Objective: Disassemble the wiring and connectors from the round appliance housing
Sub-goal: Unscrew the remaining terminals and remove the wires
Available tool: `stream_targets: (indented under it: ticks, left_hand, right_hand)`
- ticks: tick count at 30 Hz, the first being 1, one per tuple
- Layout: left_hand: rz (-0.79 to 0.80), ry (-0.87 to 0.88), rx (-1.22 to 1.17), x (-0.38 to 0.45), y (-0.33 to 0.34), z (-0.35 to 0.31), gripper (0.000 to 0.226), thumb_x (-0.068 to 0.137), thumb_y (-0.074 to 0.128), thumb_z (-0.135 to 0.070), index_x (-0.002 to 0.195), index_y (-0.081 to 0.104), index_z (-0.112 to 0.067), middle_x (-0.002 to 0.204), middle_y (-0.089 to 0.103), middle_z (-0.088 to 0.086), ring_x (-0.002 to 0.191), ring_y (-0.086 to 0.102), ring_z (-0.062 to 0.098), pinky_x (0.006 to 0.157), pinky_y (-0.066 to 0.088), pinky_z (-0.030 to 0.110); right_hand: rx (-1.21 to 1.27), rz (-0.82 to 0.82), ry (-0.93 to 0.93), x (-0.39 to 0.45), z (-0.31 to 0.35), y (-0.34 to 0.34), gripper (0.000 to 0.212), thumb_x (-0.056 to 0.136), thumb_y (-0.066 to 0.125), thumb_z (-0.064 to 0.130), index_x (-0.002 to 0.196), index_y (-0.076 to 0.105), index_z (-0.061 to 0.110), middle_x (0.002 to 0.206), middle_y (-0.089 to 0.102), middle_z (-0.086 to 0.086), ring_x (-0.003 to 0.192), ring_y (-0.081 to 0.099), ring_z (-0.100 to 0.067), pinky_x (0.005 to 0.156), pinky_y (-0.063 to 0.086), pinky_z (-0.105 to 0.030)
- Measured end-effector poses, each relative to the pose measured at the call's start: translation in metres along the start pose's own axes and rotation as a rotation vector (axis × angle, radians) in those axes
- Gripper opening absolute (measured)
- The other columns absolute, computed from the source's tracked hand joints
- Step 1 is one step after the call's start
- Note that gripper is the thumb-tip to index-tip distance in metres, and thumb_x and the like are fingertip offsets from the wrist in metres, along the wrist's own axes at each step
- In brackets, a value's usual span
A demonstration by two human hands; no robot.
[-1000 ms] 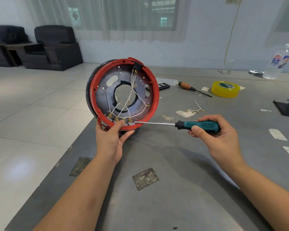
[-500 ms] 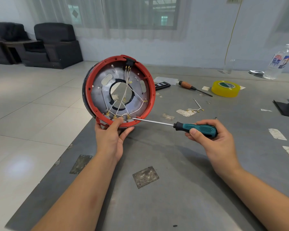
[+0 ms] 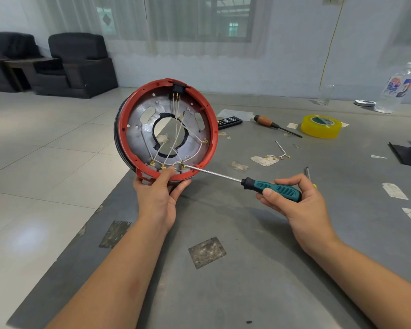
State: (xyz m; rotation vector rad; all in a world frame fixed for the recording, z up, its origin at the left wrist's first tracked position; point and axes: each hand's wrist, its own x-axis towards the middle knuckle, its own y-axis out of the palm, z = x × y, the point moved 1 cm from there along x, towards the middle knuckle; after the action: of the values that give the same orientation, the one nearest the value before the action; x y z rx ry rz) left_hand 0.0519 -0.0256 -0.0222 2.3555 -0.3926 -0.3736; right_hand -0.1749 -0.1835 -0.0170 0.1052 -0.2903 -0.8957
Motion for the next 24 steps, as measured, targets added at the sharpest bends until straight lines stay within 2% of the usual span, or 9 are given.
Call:
stream_targets:
  ticks: [8, 14, 19, 21, 24]
  left_hand:
    - [0.021, -0.014, 0.019, 0.002, -0.003, 0.000, 0.068, 0.092, 0.074, 0.006, 0.145, 0.040, -0.020, 0.133, 0.068, 0.019, 0.107, 0.076, 0.038, 0.080, 0.065, 0.056]
    - [0.077, -0.014, 0.061, 0.001, -0.004, 0.000, 0.068, 0.092, 0.079, -0.005, 0.146, 0.042, -0.022, 0.138, 0.066, 0.014, 0.109, 0.076, 0.036, 0.080, 0.064, 0.059]
    - [0.105, -0.021, 0.104, 0.000, -0.003, 0.000, 0.057, 0.096, 0.076, -0.011, 0.144, 0.046, -0.019, 0.138, 0.065, 0.014, 0.110, 0.075, 0.037, 0.079, 0.064, 0.060]
    - [0.112, -0.025, 0.112, 0.001, -0.003, 0.001, 0.050, 0.099, 0.072, -0.010, 0.143, 0.049, -0.016, 0.136, 0.067, 0.016, 0.111, 0.075, 0.039, 0.078, 0.064, 0.059]
    - [0.136, -0.026, 0.114, 0.002, -0.004, 0.000, 0.043, 0.102, 0.066, -0.007, 0.141, 0.054, -0.020, 0.127, 0.073, 0.011, 0.108, 0.076, 0.038, 0.077, 0.065, 0.056]
  right_hand:
    - [0.064, -0.017, 0.034, 0.002, 0.001, -0.004, 0.036, 0.069, 0.086, 0.016, 0.097, 0.065, 0.010, 0.096, 0.076, -0.008, 0.090, 0.075, -0.041, 0.076, 0.063, -0.032]
    - [0.092, -0.021, -0.005, 0.008, 0.009, -0.009, 0.041, 0.066, 0.089, 0.030, 0.100, 0.070, 0.016, 0.096, 0.076, -0.005, 0.092, 0.074, -0.043, 0.079, 0.062, -0.031]
    - [0.038, 0.033, -0.063, 0.011, 0.013, -0.013, 0.063, 0.061, 0.094, 0.050, 0.110, 0.067, 0.022, 0.106, 0.070, -0.012, 0.092, 0.075, -0.041, 0.080, 0.062, -0.032]
    - [0.010, 0.046, -0.074, 0.012, 0.015, -0.013, 0.062, 0.060, 0.094, 0.054, 0.107, 0.066, 0.024, 0.104, 0.072, -0.012, 0.091, 0.075, -0.040, 0.080, 0.061, -0.032]
    - [-0.016, 0.054, -0.094, 0.013, 0.020, -0.015, 0.056, 0.060, 0.093, 0.055, 0.100, 0.066, 0.027, 0.100, 0.074, -0.011, 0.088, 0.076, -0.037, 0.079, 0.061, -0.030]
